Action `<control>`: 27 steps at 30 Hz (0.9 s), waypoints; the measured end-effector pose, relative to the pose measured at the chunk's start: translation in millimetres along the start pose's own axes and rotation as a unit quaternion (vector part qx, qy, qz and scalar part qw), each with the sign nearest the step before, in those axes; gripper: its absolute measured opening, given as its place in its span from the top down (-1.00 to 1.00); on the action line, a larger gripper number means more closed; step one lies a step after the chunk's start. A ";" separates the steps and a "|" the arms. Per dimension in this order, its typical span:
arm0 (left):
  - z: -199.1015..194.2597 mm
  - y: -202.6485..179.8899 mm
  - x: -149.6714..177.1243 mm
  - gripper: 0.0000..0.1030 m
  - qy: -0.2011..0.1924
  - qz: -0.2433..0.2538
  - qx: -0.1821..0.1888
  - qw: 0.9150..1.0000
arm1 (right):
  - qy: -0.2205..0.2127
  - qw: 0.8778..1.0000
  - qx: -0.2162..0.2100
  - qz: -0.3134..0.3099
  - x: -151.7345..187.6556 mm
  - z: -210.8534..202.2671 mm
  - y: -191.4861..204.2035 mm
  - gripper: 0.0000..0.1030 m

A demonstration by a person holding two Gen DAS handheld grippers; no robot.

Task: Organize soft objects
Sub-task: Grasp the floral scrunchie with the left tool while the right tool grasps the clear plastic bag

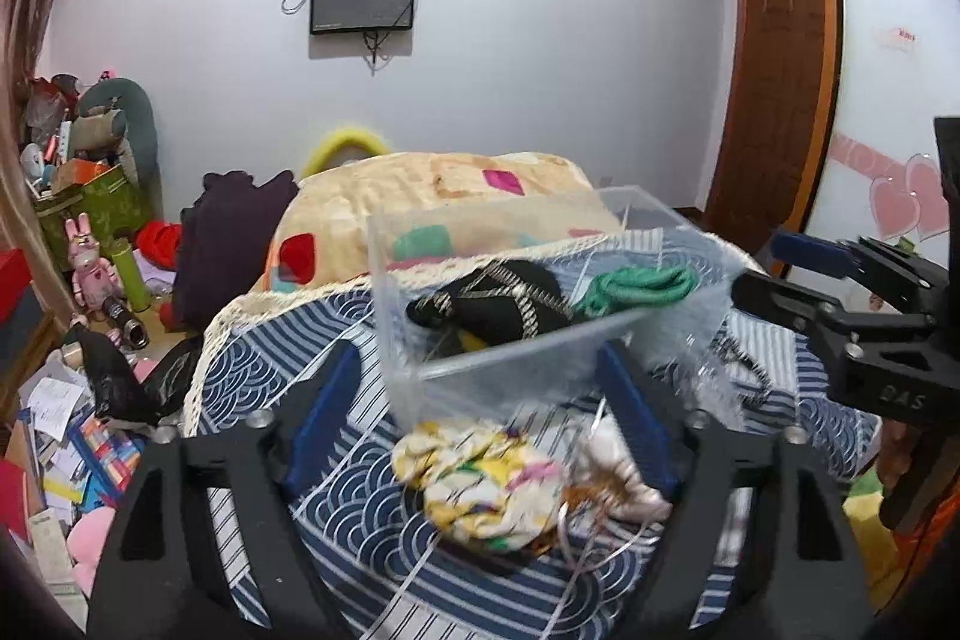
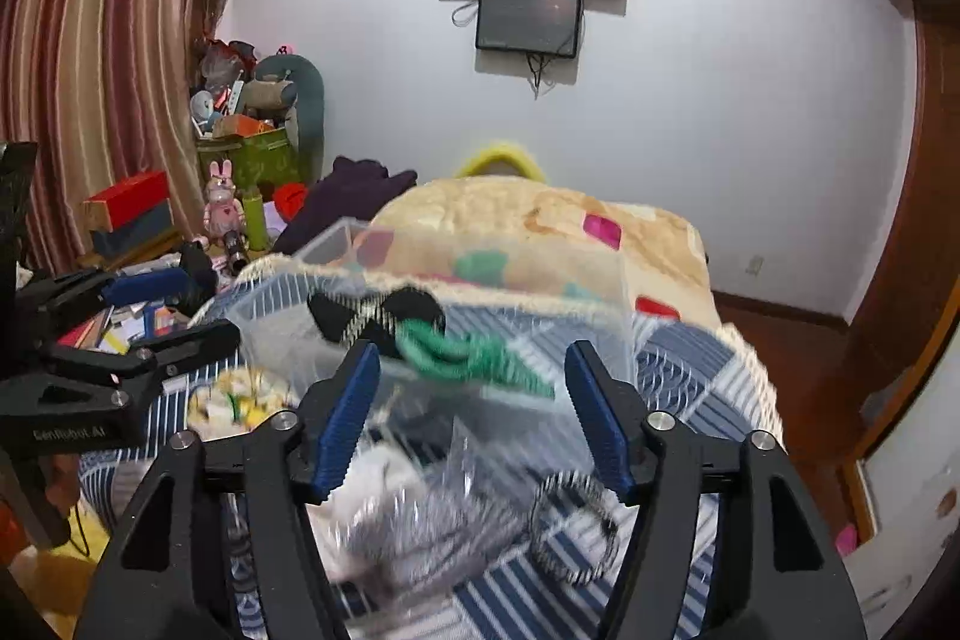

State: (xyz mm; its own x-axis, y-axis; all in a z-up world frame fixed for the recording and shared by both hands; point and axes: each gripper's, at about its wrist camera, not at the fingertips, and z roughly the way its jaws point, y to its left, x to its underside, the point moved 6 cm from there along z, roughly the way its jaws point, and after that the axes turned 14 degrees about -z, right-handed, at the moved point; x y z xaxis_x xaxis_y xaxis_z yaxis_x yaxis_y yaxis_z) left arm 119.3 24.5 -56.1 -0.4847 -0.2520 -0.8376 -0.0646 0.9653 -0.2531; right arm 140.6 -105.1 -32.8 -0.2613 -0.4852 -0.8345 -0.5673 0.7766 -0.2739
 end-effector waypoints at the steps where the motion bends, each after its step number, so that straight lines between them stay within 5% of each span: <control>1: 1.2 3.1 3.9 -0.68 0.000 0.001 -0.007 1.000 | 0.008 1.000 -0.002 0.002 8.2 3.3 2.3 -0.19; 9: 20.8 15.1 33.3 -0.63 0.051 -0.019 0.007 0.999 | 0.057 0.998 -0.020 0.013 45.9 18.6 13.8 -0.19; 19: 43.5 18.6 57.3 -0.10 0.094 -0.025 0.014 0.995 | 0.078 0.996 -0.014 0.030 70.9 20.5 7.1 -0.17; 27: 34.3 12.6 63.6 0.28 0.088 -0.020 0.022 0.996 | 0.076 0.996 -0.040 0.034 74.0 14.8 17.5 0.46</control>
State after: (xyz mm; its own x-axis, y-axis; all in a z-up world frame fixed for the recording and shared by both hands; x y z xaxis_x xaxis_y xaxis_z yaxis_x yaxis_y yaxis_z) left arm 117.5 18.3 -129.2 -0.6280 -0.2704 -0.7297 -0.0504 0.9499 -0.3086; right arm 122.8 -121.5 -106.4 -0.4124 -0.4918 -0.7668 -0.6025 0.7786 -0.1753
